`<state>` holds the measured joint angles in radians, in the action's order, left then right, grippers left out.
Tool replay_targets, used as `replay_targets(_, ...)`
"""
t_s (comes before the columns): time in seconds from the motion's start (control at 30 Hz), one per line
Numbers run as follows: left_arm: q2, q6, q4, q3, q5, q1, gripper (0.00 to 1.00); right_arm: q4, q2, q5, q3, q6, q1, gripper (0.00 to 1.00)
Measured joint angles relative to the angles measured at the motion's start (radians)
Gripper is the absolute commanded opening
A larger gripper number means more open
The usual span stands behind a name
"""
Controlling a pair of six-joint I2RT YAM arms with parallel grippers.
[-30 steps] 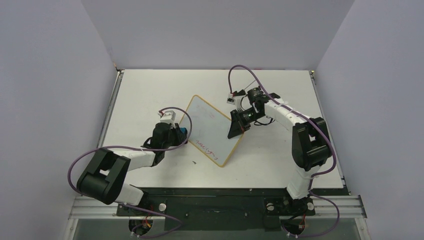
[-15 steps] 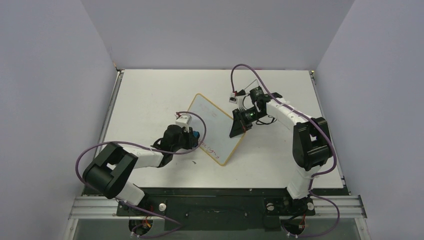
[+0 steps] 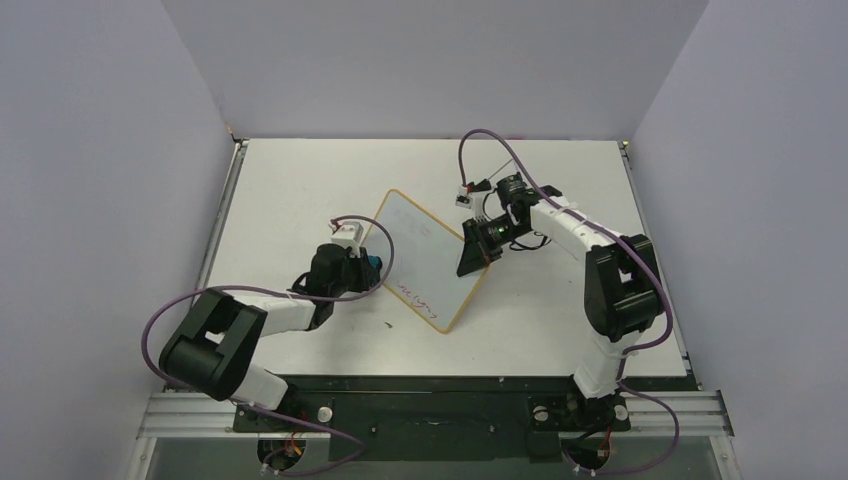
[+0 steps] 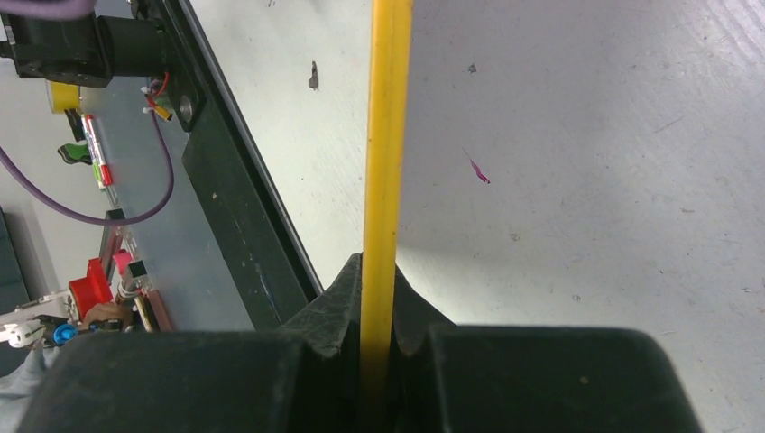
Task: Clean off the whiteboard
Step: Erase the whiteboard at the center of the board.
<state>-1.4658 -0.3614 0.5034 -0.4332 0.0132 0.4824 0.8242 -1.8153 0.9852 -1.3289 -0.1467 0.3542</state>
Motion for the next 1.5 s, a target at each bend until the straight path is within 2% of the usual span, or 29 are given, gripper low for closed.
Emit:
replay_targets(0.1, -0.023, 0.005, -0.002, -0.011, 0.011, -0.049, 0.0, 0.0, 0.0, 0.0, 0.0, -0.001, 0.002, 0.0)
replay_targets(0.27, -0.068, 0.035, 0.058, -0.024, 0.026, -0.024, 0.0, 0.002, 0.0, 0.0, 0.0, -0.001, -0.003, 0.0)
replay_targets(0.53, -0.113, 0.084, 0.123, -0.047, -0.063, 0.129, 0.0, 0.018, 0.01, -0.015, 0.0, -0.001, -0.022, 0.0)
replay_targets(0.8, -0.107, 0.085, 0.172, -0.025, -0.097, 0.229, 0.0, 0.019, 0.011, -0.017, 0.0, -0.001, -0.027, 0.0)
replay_targets(1.2, -0.091, 0.032, 0.202, -0.002, 0.01, 0.381, 0.0, 0.011, 0.011, -0.015, 0.0, -0.002, -0.026, 0.0)
replay_targets(1.4, -0.088, 0.024, 0.203, 0.0, 0.039, 0.382, 0.0, 0.006, 0.011, -0.012, 0.0, -0.004, -0.021, 0.0)
replay_targets(1.5, -0.065, 0.024, 0.202, 0.018, 0.051, 0.318, 0.0, 0.004, 0.011, -0.009, 0.0, -0.005, -0.014, 0.0)
